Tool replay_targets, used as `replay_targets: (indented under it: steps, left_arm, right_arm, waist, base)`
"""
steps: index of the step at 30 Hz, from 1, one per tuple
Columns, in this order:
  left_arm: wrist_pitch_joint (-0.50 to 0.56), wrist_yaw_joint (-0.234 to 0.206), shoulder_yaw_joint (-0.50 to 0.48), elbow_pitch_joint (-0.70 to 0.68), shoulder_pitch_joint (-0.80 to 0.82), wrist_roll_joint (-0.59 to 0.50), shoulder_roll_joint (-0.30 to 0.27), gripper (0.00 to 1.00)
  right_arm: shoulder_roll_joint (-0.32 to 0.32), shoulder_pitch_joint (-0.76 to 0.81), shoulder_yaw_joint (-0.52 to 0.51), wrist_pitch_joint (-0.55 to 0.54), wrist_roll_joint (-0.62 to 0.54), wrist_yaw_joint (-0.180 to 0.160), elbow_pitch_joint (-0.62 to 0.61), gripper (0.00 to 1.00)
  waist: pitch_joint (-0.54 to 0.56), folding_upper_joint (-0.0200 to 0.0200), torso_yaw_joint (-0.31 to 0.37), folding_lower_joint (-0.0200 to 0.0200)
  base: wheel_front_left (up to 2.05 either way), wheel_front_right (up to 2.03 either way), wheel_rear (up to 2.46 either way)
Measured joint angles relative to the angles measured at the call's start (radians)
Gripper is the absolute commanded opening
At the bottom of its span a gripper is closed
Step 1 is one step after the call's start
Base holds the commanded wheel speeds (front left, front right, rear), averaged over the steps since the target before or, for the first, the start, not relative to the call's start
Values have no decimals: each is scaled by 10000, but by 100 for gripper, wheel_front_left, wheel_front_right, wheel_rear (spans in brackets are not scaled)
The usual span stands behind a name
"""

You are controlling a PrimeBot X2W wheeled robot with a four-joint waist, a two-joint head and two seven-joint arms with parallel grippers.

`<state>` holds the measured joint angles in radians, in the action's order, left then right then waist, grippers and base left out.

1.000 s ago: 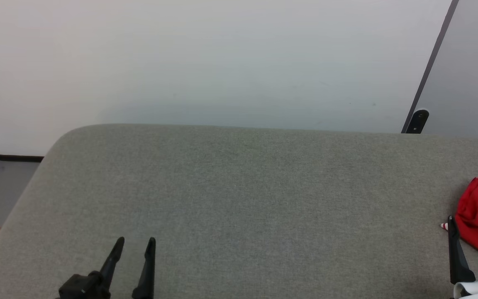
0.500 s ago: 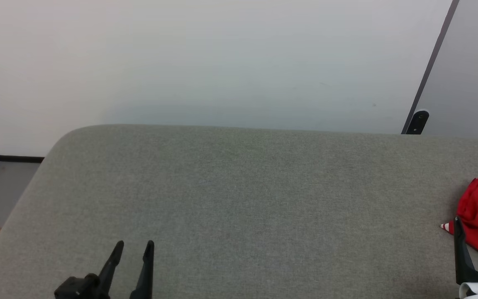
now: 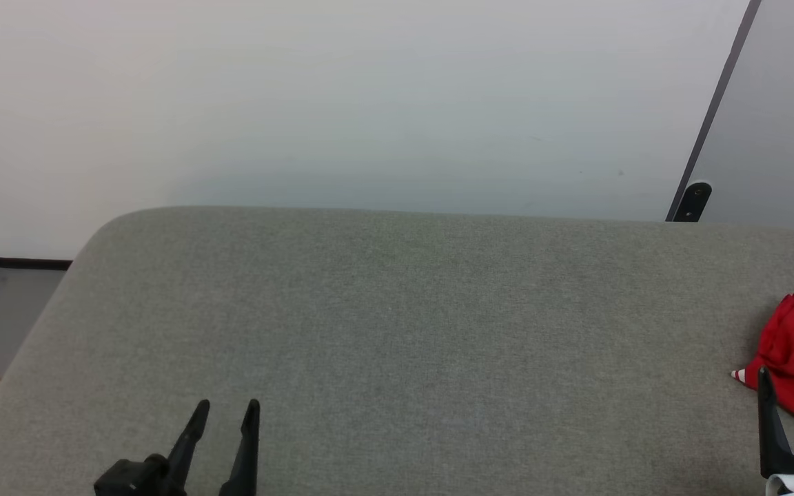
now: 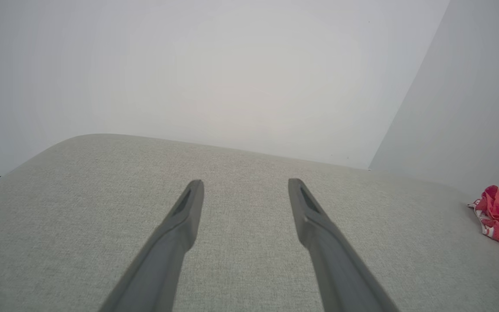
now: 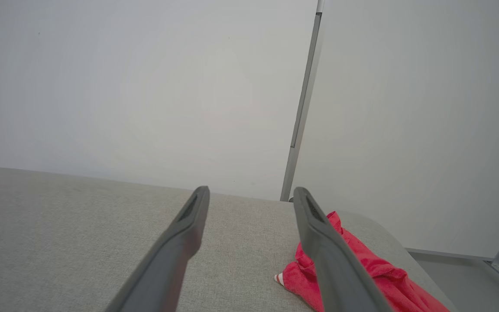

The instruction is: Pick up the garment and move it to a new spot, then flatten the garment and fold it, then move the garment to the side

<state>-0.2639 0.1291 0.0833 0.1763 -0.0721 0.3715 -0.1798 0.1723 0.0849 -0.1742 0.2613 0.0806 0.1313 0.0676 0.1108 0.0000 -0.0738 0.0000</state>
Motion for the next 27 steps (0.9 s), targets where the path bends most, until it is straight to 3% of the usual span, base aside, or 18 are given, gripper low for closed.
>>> replay_targets:
  steps: [8, 9, 16, 27]
  left_arm:
    - [0, 0, -56, -21, -24, 98, 33, 100]
    - [0, 0, -59, -29, -46, 100, 23, 0]
    - [50, -2, 46, 487, -461, 161, 217, 0]
    - [612, -2, -232, 552, -284, 1931, 374, 0]
  right_arm:
    - [-88, 33, -2, 2, -2, 0, 29, 100]
    - [-88, 34, 2, 2, -2, 0, 33, 0]
    - [-376, 332, 44, -136, 88, 0, 652, 0]
    - [-504, 158, 92, -690, 2255, 0, 855, 0]
  waist:
    - [11, 0, -24, 0]
    - [13, 0, -26, 0]
    - [7, 0, -22, 0]
    - [-95, 0, 44, 0]
  base:
    - [0, 0, 0]
    - [0, 0, 0]
    - [0, 0, 0]
    - [0, 0, 0]
